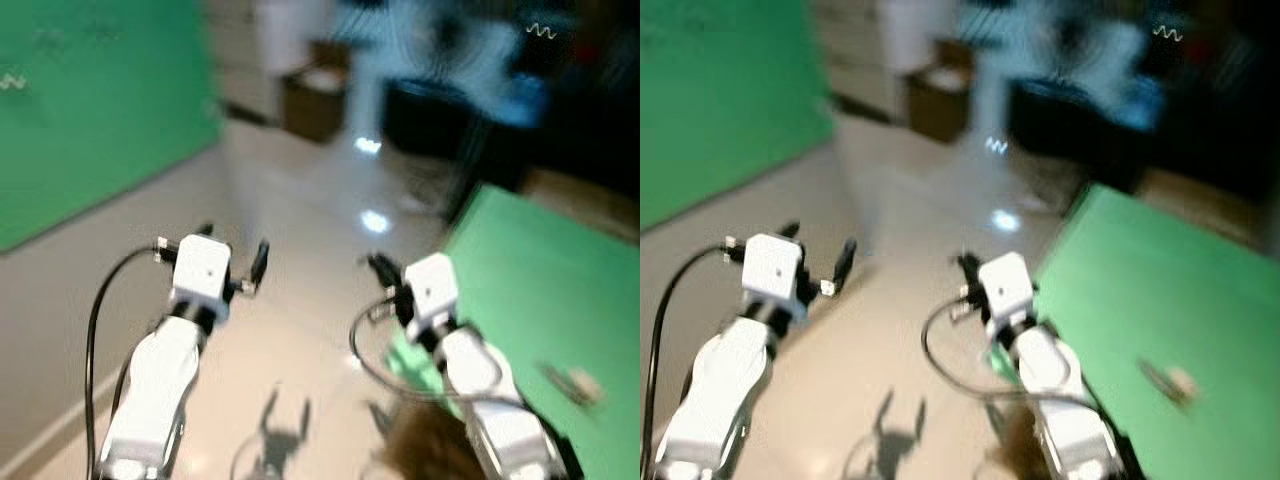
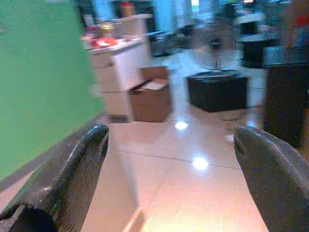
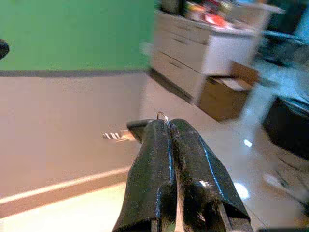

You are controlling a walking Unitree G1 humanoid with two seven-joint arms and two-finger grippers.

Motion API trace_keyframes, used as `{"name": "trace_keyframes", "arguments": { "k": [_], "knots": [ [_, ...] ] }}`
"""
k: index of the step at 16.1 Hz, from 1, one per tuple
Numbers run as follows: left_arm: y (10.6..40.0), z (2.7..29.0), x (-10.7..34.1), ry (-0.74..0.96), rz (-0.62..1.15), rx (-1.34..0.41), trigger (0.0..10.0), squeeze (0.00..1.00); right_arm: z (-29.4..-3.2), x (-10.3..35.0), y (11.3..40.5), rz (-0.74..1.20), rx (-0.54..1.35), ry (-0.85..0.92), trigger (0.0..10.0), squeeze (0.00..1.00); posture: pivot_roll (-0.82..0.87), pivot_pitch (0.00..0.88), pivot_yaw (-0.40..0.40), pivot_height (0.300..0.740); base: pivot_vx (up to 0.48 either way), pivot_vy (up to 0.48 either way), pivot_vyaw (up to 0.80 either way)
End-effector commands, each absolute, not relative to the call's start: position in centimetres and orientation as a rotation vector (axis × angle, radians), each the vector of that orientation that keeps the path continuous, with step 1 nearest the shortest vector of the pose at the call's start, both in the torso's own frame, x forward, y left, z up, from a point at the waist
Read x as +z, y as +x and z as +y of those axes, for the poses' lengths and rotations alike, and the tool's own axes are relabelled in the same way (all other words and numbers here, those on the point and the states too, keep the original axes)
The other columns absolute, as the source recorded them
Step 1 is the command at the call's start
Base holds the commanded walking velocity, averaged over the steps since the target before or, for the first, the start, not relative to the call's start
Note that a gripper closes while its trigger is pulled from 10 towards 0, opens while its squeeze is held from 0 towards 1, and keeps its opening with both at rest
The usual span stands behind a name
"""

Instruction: Hang keys on a hook

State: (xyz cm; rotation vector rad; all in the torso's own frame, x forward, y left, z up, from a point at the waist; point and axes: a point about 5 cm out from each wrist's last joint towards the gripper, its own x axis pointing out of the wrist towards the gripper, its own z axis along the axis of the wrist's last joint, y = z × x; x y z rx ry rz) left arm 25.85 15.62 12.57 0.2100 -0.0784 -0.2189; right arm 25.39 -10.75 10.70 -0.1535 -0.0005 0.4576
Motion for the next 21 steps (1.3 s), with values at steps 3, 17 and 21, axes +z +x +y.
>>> {"name": "trace_keyframes", "arguments": {
  "k": [3, 17, 21],
  "knots": [
    [25.8, 14.8, 12.9, 0.209, -0.098, -0.239, 10.0, 0.0, -11.3, 10.3, 25.3, 0.016, 0.447, -0.146, 10.0, 0.0, 0.01, 0.0, 0.0, 0.74, 0.313, 0.0, 0.8],
    [26.0, 14.6, 12.4, 0.207, -0.087, -0.27, 10.0, 0.0, -12.3, 9.7, 26.2, 0.028, 0.38, -0.174, 10.0, 0.0, 0.01, 0.0, 0.006, 0.74, 0.338, 0.0, 0.8],
    [25.9, 14.8, 12.4, 0.174, -0.093, -0.236, 10.0, 0.0, -12.6, 10.0, 26.7, 0.014, 0.387, -0.186, 10.0, 0.0, 0.02, 0.0, -0.014, 0.74, 0.256, 0.0, 0.8]
  ]
}}
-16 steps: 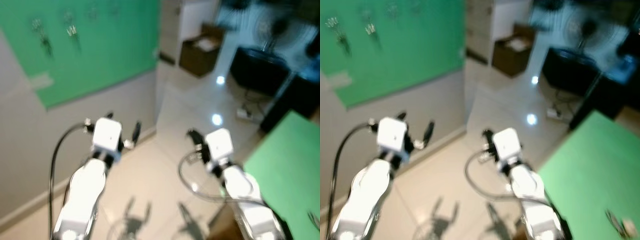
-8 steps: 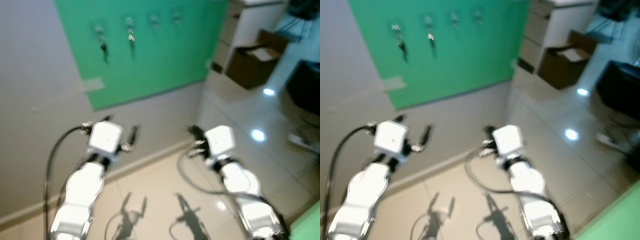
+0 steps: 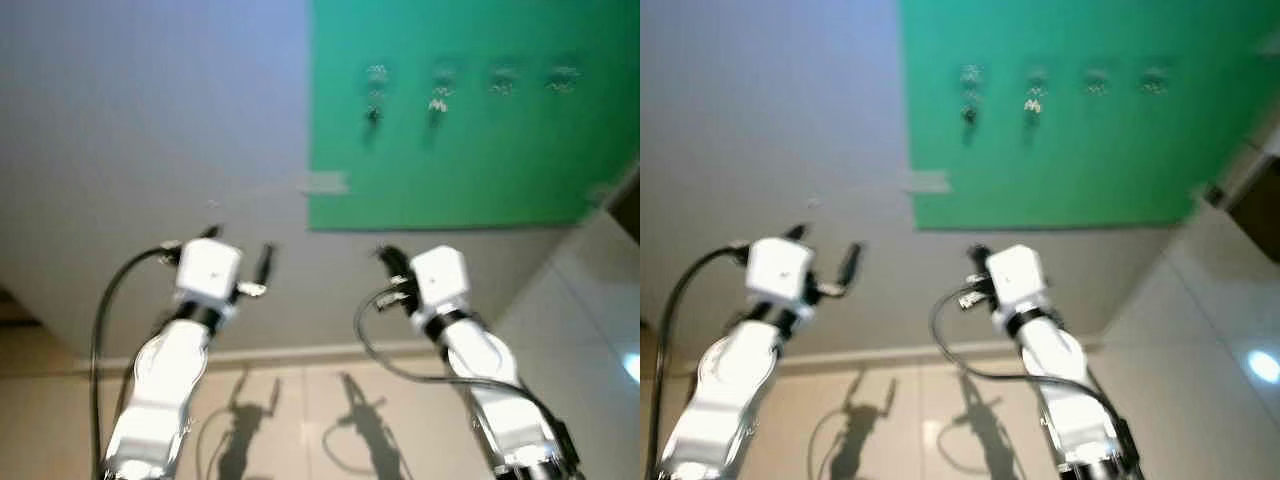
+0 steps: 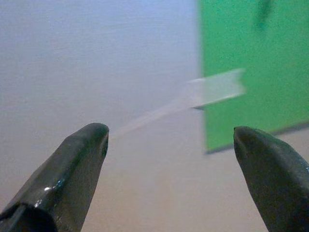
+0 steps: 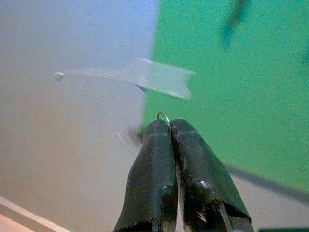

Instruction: Hang keys on a hook

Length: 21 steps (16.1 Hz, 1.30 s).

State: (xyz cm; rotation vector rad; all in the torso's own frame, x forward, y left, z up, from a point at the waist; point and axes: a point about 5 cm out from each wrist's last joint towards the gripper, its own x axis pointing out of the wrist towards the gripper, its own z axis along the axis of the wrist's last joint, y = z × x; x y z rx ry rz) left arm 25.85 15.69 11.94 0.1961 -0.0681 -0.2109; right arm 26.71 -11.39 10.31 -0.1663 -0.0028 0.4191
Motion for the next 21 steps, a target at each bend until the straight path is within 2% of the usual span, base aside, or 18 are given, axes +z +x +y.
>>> {"name": "trace_keyframes", "arguments": {
  "k": [1, 5, 6, 15, 21],
  "knots": [
    [25.9, 14.8, 12.3, 0.168, -0.085, -0.229, 10.0, 0.0, -12.6, 10.0, 26.7, 0.012, 0.396, -0.188, 10.0, 0.0, 0.02, 0.0, -0.018, 0.74, 0.0, 0.0, 0.8],
    [25.9, 15.5, 12.3, 0.193, -0.088, -0.163, 10.0, 0.0, -11.9, 10.1, 27.1, 0.002, 0.425, -0.196, 10.0, 0.0, 0.03, 0.0, -0.029, 0.74, 0.0, 0.0, 0.8],
    [26.0, 15.7, 12.4, 0.193, -0.091, -0.15, 10.0, 0.0, -12.0, 10.3, 27.5, -0.022, 0.372, -0.241, 10.0, 0.0, 0.03, 0.0, -0.029, 0.74, 0.0, -0.48, 0.8],
    [26.6, 14.9, 12.7, 0.2, -0.114, -0.186, 10.0, 0.0, -13.8, 10.2, 27.3, -0.023, 0.23, -0.183, 10.0, 0.0, -0.01, 0.0, 0.017, 0.74, 0.0, -0.48, 0.0],
    [27.2, 14.6, 12.8, 0.201, -0.122, -0.213, 10.0, 0.0, -14.3, 10.6, 27.3, -0.039, 0.234, -0.183, 10.0, 0.0, -0.03, 0.0, 0.036, 0.74, 0.0, -0.48, 0.0]
  ]
}}
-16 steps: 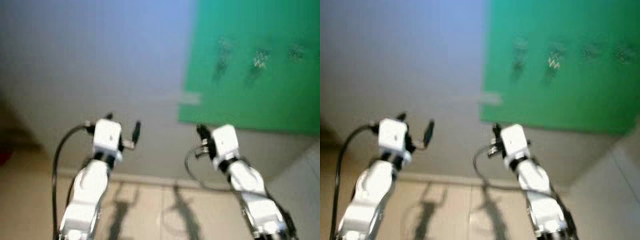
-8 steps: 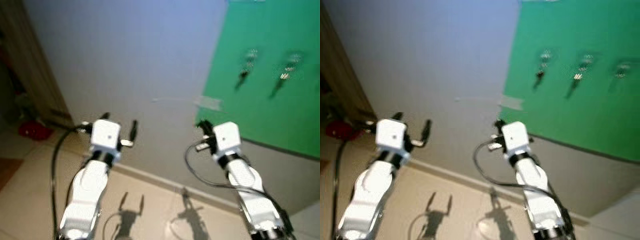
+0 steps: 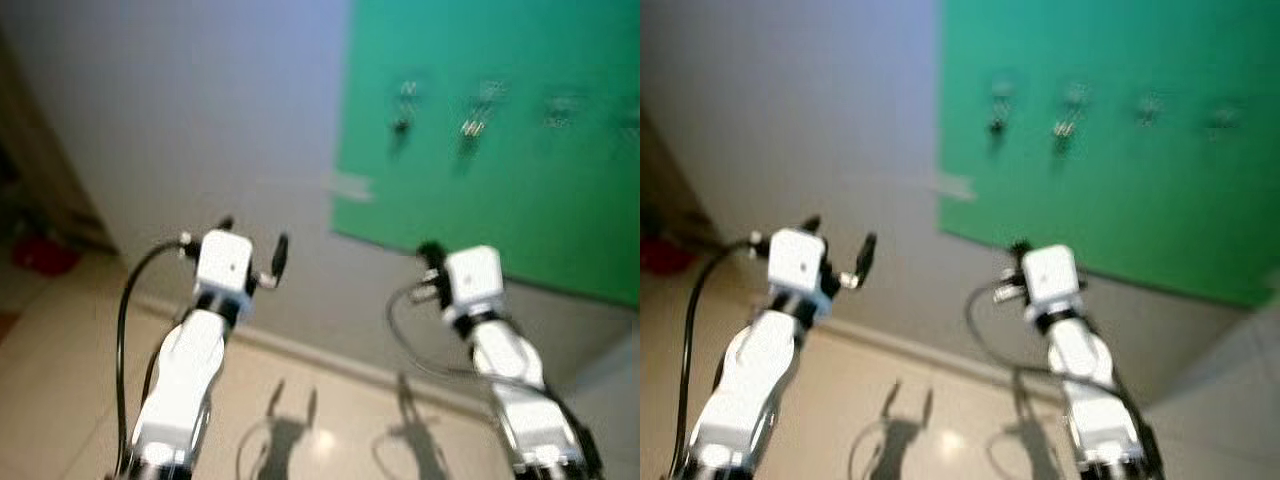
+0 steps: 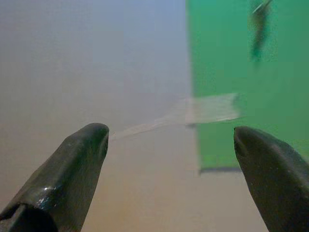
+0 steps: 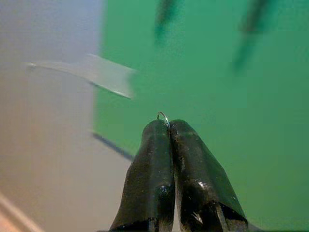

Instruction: Hang keys on a hook

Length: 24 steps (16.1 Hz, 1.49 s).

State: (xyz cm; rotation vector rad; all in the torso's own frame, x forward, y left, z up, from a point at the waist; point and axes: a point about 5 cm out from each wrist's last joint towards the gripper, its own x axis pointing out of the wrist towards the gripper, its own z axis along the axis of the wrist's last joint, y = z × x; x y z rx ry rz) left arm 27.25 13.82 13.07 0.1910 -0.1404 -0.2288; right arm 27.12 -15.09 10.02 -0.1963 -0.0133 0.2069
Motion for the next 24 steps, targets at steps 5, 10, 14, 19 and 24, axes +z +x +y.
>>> {"name": "trace_keyframes", "arguments": {
  "k": [5, 10, 14, 19, 24],
  "knots": [
    [27.2, 14.5, 12.8, 0.206, -0.138, -0.226, 10.0, 0.0, -14.2, 10.5, 27.0, -0.039, 0.234, -0.177, 10.0, 0.0, -0.03, 0.0, 0.041, 0.74, 0.0, -0.48, 0.0],
    [27.4, 14.8, 12.4, 0.163, -0.083, -0.219, 10.0, 0.0, -13.9, 10.8, 27.0, -0.051, 0.238, -0.159, 10.0, 0.0, -0.03, 0.0, 0.049, 0.74, 0.0, 0.262, 0.0],
    [27.6, 14.7, 12.8, 0.167, -0.109, -0.233, 10.0, 0.0, -13.9, 10.9, 26.9, -0.046, 0.217, -0.096, 10.0, 0.0, -0.03, 0.0, 0.055, 0.74, 0.0, 0.0, 0.0],
    [27.7, 14.4, 13.2, 0.16, -0.14, -0.268, 10.0, 0.0, -14.1, 11.0, 27.3, -0.027, 0.21, -0.051, 10.0, 0.0, -0.03, 0.0, 0.056, 0.74, 0.188, 0.0, -0.11],
    [27.5, 14.3, 13.1, 0.149, -0.135, -0.277, 10.0, 0.0, -13.8, 11.1, 27.0, -0.038, 0.237, -0.069, 10.0, 0.0, -0.03, 0.0, 0.048, 0.74, 0.386, 0.0, 0.0]
  ]
}}
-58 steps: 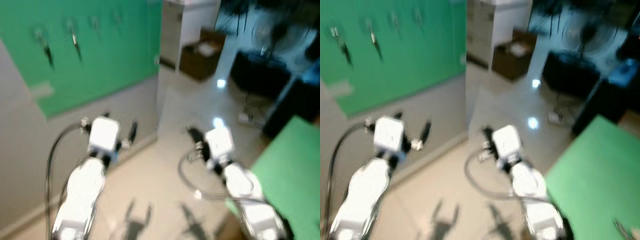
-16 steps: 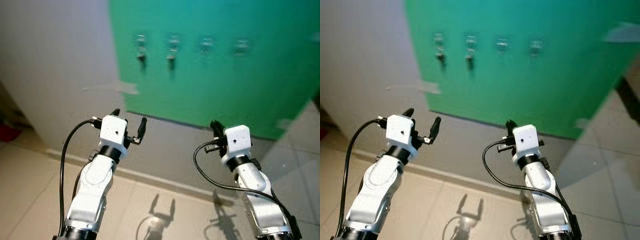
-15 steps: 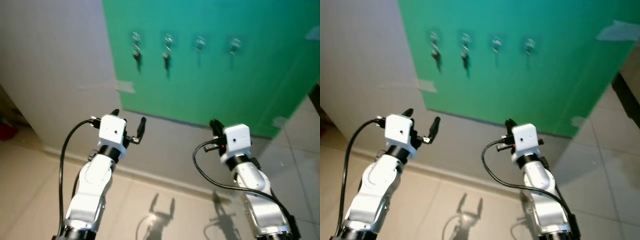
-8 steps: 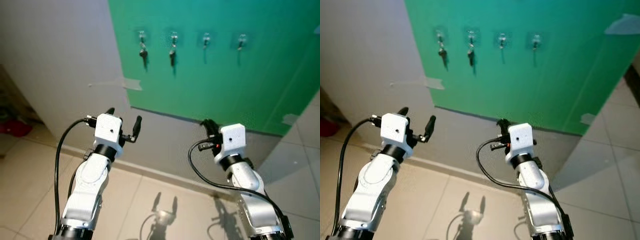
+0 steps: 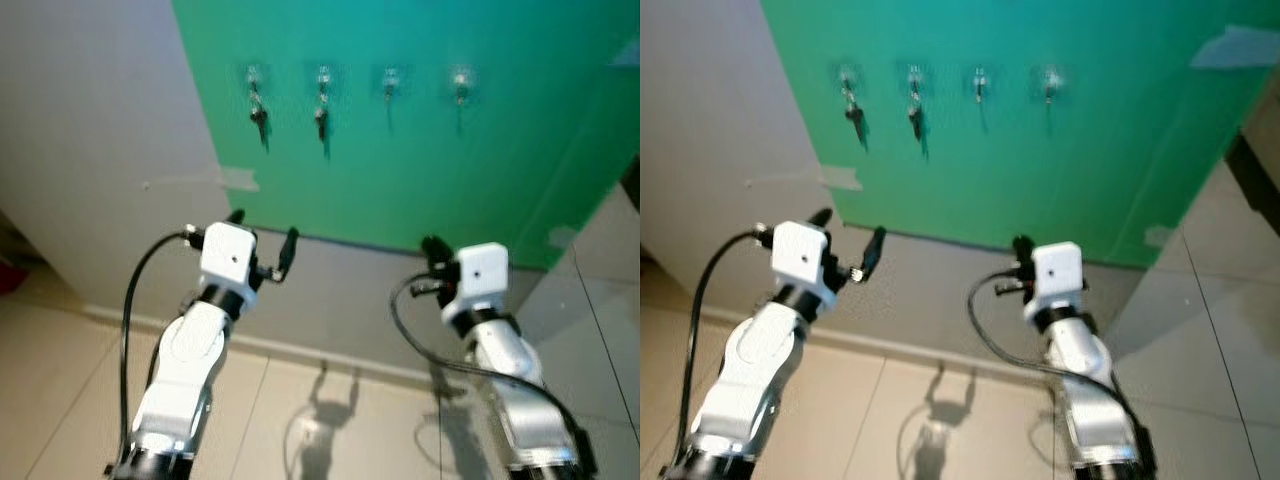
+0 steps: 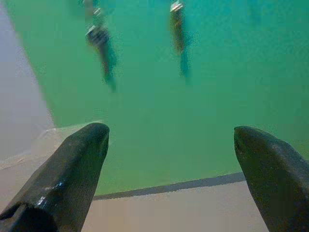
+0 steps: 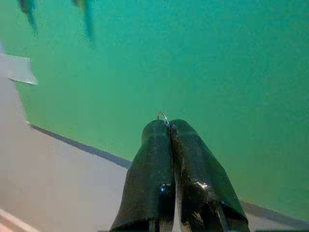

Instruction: Hang keys on a hook

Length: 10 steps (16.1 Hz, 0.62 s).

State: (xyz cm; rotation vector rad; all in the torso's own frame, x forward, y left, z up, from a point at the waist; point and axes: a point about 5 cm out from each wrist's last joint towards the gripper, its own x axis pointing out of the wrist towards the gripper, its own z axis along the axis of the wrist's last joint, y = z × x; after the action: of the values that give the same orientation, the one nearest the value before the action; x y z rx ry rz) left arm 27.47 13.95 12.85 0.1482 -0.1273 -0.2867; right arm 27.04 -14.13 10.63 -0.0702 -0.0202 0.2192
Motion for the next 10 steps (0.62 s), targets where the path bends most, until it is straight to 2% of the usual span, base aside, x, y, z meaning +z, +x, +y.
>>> {"name": "trace_keyframes", "arguments": {
  "k": [1, 7, 10],
  "knots": [
    [27.4, 14.3, 13.0, 0.15, -0.134, -0.28, 10.0, 0.0, -13.8, 11.1, 27.0, -0.039, 0.239, -0.068, 10.0, 0.0, -0.03, 0.0, 0.048, 0.74, 0.386, 0.0, 0.0],
    [27.4, 13.9, 12.9, 0.14, -0.131, -0.308, 10.0, 0.0, -14.0, 12.3, 27.3, -0.086, 0.262, -0.055, 10.0, 0.0, -0.03, 0.0, 0.043, 0.74, 0.381, 0.0, 0.0],
    [27.1, 13.4, 13.0, 0.115, -0.131, -0.346, 10.0, 0.0, -14.2, 13.0, 27.2, -0.111, 0.307, -0.027, 10.0, 0.0, -0.04, 0.0, 0.05, 0.74, 0.0, 0.0, 0.0]
  ]
}}
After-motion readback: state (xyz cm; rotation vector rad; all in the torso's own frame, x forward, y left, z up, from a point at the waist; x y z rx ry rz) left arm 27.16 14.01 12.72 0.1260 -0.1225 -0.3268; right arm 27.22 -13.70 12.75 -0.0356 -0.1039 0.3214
